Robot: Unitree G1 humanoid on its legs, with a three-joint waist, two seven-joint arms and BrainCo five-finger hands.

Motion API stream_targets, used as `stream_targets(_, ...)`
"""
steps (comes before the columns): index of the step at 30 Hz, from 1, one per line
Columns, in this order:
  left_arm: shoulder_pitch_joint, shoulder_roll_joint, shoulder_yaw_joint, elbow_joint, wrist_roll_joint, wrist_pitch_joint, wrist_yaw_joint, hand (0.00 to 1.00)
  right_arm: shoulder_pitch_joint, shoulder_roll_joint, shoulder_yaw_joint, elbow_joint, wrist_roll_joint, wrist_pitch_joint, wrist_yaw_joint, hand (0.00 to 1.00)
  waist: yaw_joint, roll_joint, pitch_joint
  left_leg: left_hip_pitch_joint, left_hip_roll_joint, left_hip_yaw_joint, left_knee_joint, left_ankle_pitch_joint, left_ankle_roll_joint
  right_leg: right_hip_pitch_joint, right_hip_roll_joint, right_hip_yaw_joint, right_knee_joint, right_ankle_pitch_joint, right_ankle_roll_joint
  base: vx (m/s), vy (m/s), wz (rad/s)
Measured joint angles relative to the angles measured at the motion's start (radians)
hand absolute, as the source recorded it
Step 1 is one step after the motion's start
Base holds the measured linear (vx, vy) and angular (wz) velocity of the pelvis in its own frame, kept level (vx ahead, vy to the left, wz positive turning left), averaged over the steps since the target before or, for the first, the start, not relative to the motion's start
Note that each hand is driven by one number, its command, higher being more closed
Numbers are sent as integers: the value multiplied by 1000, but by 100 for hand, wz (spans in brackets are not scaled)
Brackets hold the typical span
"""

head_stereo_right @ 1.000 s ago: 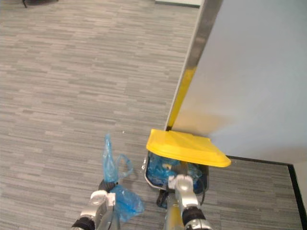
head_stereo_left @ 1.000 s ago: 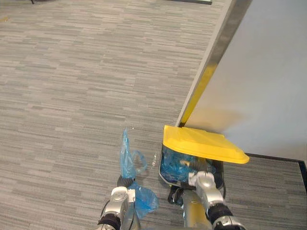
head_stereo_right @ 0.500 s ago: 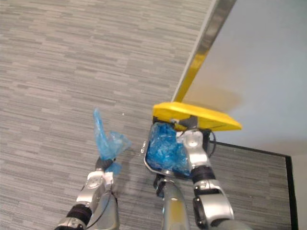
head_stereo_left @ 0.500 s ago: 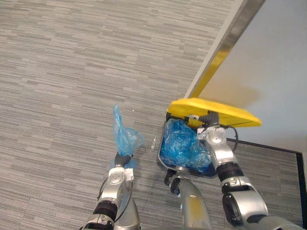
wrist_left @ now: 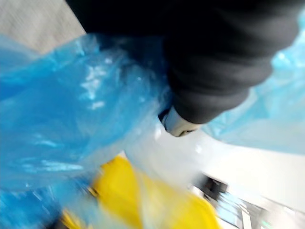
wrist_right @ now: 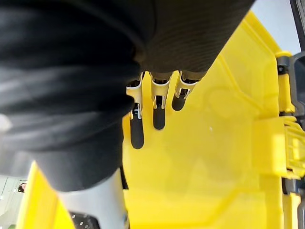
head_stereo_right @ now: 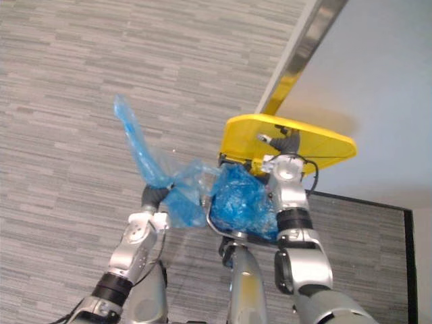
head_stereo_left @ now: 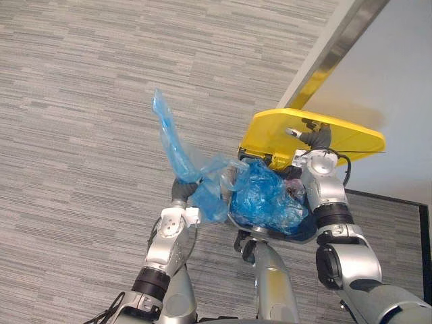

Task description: Gather rubbish on tea table into small bin, then transfer packed bag to large trash can.

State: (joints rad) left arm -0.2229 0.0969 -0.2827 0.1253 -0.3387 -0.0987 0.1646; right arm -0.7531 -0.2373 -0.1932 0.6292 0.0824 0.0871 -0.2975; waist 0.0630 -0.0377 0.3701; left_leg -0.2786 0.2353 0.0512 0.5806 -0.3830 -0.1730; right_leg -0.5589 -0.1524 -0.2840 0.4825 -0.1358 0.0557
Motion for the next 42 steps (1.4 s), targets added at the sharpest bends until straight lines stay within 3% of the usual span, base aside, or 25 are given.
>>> stream_targets(9,-1,8,-172,-169,-70,-24,-102,100,-14,-1,0,21,0,6,26,0,-6,1,0,22,-7,28,-3,0,1,3,-1,24,0,5,-4,18,11,-7)
stream_targets(10,-23,7,-285,-220,-76,-24,-122,100,-17,-1,-3,49,-2,5,36,0,-8,2,-2,53,-10,39,-13,0,1,22,-1,33,-3,6,-6,39,11,-12)
stream_targets(15,-68,-1,-338,-224,-74,-24,-123,100,-42,-1,-15,70,-2,5,42,0,-17,4,-3,57,-16,49,-23,0,9,33,2,39,-37,30,-8,7,8,-6)
stream_targets(17,-121,-27,-361,-173,-22,-24,-118,100,-43,-1,-31,69,-4,5,40,0,-20,4,-3,52,-19,50,-23,0,11,33,0,40,-51,40,-8,0,0,0)
stream_targets(24,-273,-86,-357,83,142,-3,-52,100,-43,-3,-10,22,-14,1,37,0,-40,2,-5,24,-29,90,-46,7,22,-10,9,73,-95,70,6,15,4,-11)
stream_targets(28,-318,-106,-326,186,167,26,-33,100,-39,-5,22,-26,-42,-2,32,0,-69,2,-5,-1,-25,105,-46,12,12,-43,20,85,-104,85,-4,53,-5,-13)
stream_targets(42,-481,-145,-234,455,230,67,10,100,15,-39,162,-150,-43,-36,15,0,-92,-3,-2,-52,-17,149,-53,4,16,-125,40,119,-107,88,-6,41,-5,-7)
